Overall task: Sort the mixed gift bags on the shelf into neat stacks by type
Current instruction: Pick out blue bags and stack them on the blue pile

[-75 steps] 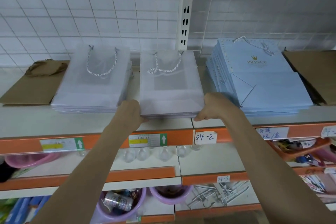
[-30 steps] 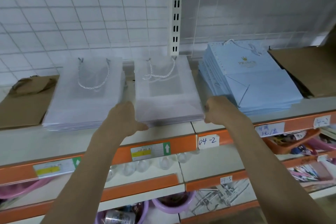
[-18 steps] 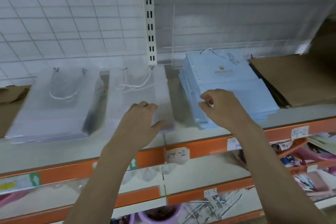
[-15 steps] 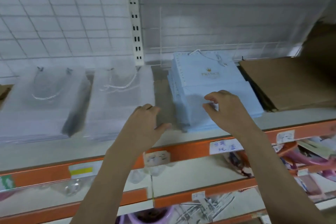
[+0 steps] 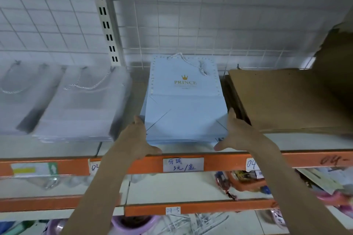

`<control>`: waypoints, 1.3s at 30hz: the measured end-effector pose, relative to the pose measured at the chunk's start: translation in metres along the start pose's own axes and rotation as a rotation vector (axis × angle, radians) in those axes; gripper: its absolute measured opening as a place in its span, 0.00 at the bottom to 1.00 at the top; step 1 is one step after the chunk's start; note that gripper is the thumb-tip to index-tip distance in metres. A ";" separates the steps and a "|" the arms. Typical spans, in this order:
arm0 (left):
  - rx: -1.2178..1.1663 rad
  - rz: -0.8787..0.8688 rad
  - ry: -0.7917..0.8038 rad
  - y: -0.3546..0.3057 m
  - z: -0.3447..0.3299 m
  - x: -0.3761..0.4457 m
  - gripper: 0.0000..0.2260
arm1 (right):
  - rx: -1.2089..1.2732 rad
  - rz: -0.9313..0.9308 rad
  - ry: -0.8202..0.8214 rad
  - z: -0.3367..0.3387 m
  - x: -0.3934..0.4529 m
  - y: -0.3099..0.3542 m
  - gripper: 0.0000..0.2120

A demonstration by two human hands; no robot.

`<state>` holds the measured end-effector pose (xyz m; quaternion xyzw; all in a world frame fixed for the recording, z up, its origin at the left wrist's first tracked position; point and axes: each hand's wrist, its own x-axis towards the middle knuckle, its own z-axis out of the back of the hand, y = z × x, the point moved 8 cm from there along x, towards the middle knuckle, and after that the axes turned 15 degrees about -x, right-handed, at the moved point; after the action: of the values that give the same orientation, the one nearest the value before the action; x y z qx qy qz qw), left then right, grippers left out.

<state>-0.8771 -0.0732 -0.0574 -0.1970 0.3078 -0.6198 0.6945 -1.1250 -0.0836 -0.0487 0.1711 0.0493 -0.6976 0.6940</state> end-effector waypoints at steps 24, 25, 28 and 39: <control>0.005 0.119 -0.267 -0.006 0.010 -0.004 0.25 | -0.075 0.060 -0.117 0.008 0.006 0.001 0.27; -0.007 0.119 -0.252 -0.006 0.010 -0.004 0.24 | -0.076 0.071 -0.125 0.009 0.005 0.000 0.26; 0.001 0.149 -0.091 -0.003 0.010 0.004 0.26 | -0.069 0.086 -0.069 0.011 0.006 -0.006 0.21; 0.000 0.087 -0.063 -0.042 0.082 0.054 0.32 | -0.046 0.189 -0.067 0.094 0.037 -0.016 0.13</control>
<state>-0.8508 -0.1417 0.0200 -0.2027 0.2941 -0.5824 0.7302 -1.1561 -0.1469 0.0256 0.1358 0.0257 -0.6330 0.7617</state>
